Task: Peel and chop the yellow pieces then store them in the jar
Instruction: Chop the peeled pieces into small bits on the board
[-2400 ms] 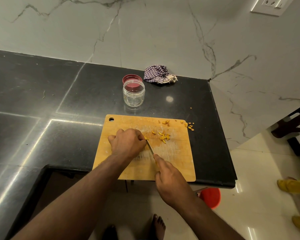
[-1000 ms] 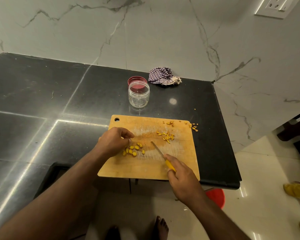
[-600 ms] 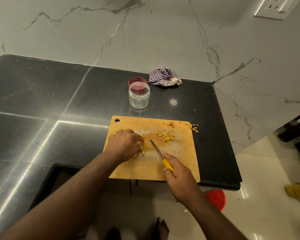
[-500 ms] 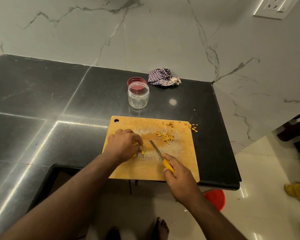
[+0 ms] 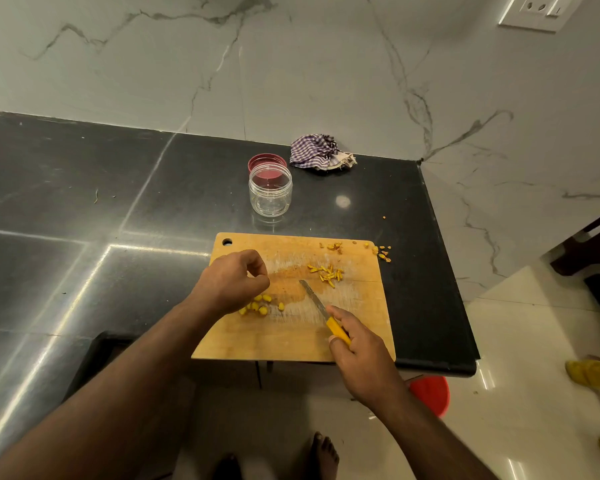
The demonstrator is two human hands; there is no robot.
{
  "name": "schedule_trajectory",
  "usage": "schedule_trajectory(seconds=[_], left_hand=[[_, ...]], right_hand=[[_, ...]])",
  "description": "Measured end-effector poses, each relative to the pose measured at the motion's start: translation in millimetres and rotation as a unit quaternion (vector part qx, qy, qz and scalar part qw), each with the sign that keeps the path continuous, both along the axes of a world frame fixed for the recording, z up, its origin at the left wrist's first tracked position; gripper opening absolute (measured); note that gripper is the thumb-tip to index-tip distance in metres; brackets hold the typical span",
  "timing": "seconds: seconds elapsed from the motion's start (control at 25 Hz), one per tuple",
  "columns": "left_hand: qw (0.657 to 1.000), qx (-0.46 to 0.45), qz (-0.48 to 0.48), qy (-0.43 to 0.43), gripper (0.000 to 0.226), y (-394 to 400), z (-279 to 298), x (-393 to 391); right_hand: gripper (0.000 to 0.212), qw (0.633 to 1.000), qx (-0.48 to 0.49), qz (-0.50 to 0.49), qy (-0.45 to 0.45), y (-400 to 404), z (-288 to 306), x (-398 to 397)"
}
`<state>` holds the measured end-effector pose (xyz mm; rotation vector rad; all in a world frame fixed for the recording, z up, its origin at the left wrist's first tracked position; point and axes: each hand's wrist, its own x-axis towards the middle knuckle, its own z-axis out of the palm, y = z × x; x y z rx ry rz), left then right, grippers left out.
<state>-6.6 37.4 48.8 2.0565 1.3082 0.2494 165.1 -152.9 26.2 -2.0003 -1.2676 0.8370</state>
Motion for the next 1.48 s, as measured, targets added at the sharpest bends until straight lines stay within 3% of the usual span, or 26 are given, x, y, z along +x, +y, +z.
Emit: schedule_trajectory(seconds=[0.2, 0.36, 0.52, 0.8, 1.48], left_hand=[[0.999, -0.015, 0.013, -0.043, 0.006, -3.3, -1.0, 14.9], [1.0, -0.02, -0.001, -0.006, 0.006, -11.5, -13.8, 41.1], [0.995, 0.071, 0.009, 0.07, 0.012, -10.8, -21.9, 48.8], [0.996, 0.066, 0.019, 0.063, 0.019, -10.1, -23.8, 41.9], [0.981, 0.16, 0.008, 0.112, 0.025, -22.9, -29.4, 41.8]], right_hand=[[0.049, 1.0, 0.003, -0.008, 0.005, -0.5, 2.4, 2.0], [0.048, 1.0, 0.006, -0.013, 0.005, -2.2, 3.5, 2.8], [0.048, 1.0, 0.011, -0.02, 0.003, -3.7, 5.1, 3.6], [0.048, 1.0, 0.006, -0.01, -0.012, -2.9, 5.7, 0.5], [0.054, 0.986, -0.032, 0.083, -0.141, 10.0, 9.1, -23.0]])
